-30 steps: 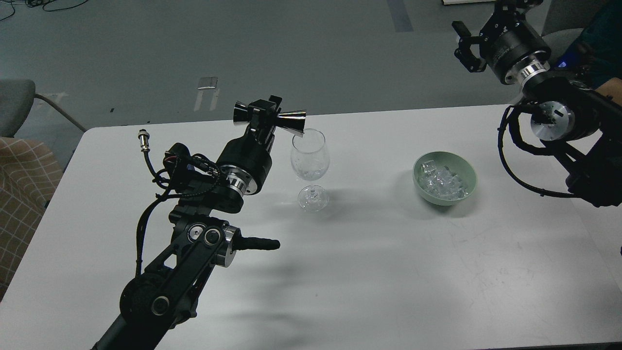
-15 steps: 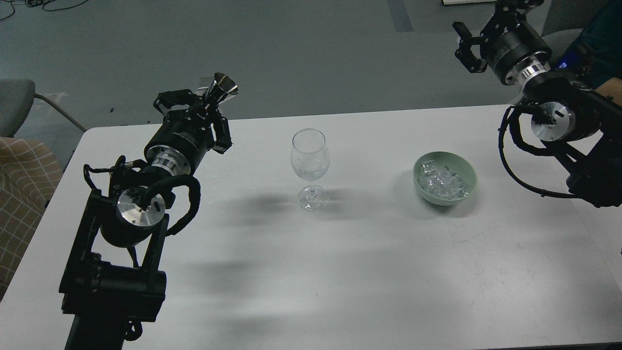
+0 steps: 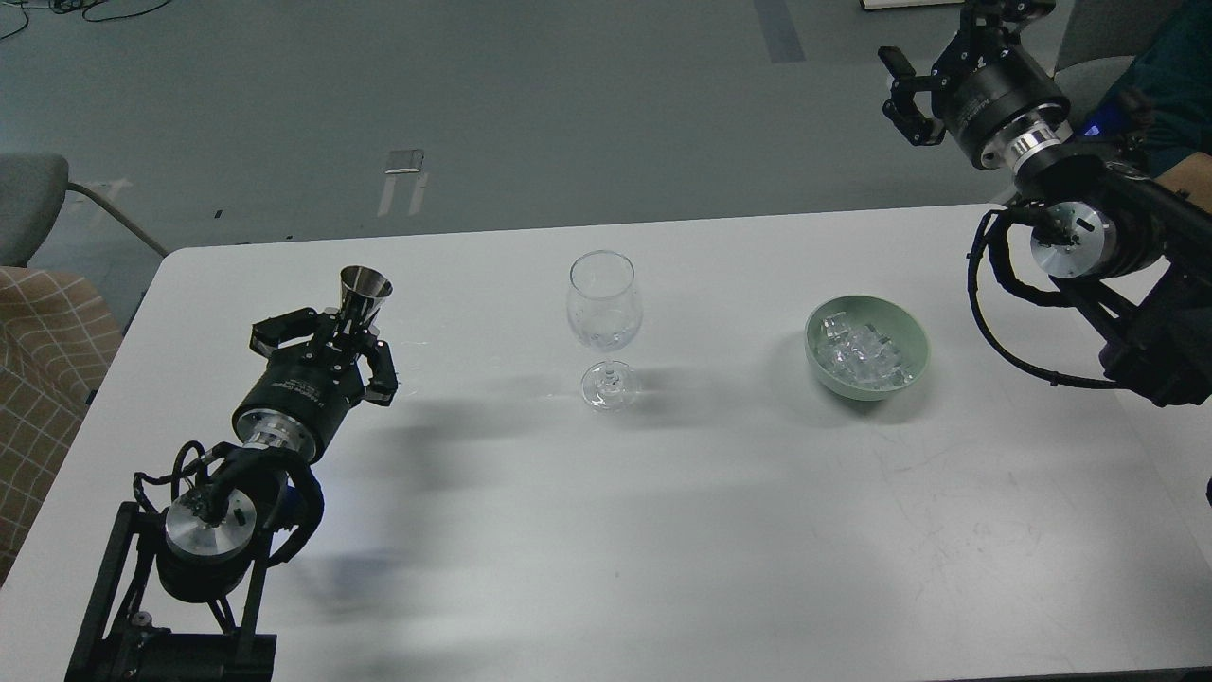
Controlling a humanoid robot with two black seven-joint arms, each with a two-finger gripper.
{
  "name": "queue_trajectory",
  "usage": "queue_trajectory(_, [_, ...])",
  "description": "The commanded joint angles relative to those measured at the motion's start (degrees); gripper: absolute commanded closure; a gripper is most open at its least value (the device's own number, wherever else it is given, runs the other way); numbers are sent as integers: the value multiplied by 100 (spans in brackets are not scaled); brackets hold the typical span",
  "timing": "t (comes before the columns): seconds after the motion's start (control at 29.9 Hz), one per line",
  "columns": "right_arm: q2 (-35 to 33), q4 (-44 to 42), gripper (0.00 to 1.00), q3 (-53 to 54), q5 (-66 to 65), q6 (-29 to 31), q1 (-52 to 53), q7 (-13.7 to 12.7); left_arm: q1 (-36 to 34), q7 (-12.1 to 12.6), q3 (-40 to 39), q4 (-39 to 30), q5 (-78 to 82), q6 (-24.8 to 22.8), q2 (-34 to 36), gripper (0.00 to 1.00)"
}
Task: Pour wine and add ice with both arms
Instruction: 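Turn the jigger upright and lower it back toward the table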
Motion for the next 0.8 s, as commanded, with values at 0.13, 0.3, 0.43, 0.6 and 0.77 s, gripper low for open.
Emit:
queue_trajectory(0.13, [7, 0, 0, 0, -1, -7, 2, 0, 166, -125, -3, 378, 0, -255, -1, 68])
queue_trajectory(0.3, [-10, 0, 0, 0, -1, -7, -16, 0, 166, -116, -3, 396, -9, -290, -1, 67])
queue_trajectory(0.43, [7, 9, 0, 0, -1, -7, -42, 0, 174, -116, -3, 396, -9, -290, -1, 66])
queue_trajectory(0.6, [7, 9, 0, 0, -1, -16, -42, 0, 174, -116, -3, 404, 0, -290, -1, 65])
queue_trajectory(0.77, [16, 53, 0, 0, -1, -51, -42, 0, 183, -116, -3, 404, -9, -290, -1, 64])
